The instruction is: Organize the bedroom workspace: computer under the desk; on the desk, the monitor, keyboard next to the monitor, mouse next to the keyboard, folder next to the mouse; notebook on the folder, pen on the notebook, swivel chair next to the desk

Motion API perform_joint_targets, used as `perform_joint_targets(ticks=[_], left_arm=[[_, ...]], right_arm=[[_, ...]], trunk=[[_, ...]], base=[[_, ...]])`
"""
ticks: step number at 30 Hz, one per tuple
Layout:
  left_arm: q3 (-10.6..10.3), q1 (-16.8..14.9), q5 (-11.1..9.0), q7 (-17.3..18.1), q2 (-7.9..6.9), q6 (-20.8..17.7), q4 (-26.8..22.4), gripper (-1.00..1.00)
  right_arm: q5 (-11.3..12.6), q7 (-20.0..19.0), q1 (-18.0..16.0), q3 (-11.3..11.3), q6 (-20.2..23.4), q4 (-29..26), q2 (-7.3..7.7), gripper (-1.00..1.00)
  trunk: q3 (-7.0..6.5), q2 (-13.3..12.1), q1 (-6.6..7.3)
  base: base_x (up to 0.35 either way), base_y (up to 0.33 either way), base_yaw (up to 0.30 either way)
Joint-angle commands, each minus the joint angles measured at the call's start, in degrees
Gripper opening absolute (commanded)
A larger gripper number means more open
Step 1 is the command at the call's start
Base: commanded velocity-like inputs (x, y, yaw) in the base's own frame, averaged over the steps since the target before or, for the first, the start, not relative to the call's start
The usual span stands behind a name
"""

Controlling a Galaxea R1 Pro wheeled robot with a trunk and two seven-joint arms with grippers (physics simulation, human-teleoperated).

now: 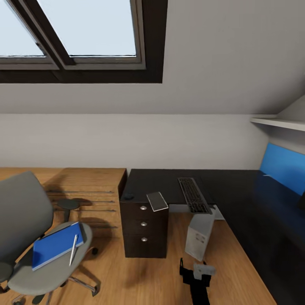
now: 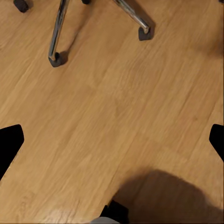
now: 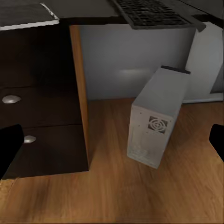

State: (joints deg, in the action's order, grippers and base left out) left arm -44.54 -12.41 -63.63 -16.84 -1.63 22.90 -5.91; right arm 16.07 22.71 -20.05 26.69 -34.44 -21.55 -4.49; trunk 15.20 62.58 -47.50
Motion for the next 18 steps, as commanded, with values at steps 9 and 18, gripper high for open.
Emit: perform_joint_targets(ticks=[9,18], left_arm=[[-1.9,0.02,1.28,0.02,1.38,10.91,-1.02,1.0],[-1.55,-0.06,6.58,-6.02,-3.16,-18.67,-32.25,1.0]], right_arm=[[18.48,-0.06,-7.6,-6.03,7.87,-11.61,0.04,1.0],[33.91,-0.14,-9.38,-12.31,16.99,-24.72,2.21,1.0]], trunk=[[0.09,0.05,-0.03],[0.09,0.05,-0.03]], base=[[0.124,0.0,0.0],[0.005,0.0,0.0]])
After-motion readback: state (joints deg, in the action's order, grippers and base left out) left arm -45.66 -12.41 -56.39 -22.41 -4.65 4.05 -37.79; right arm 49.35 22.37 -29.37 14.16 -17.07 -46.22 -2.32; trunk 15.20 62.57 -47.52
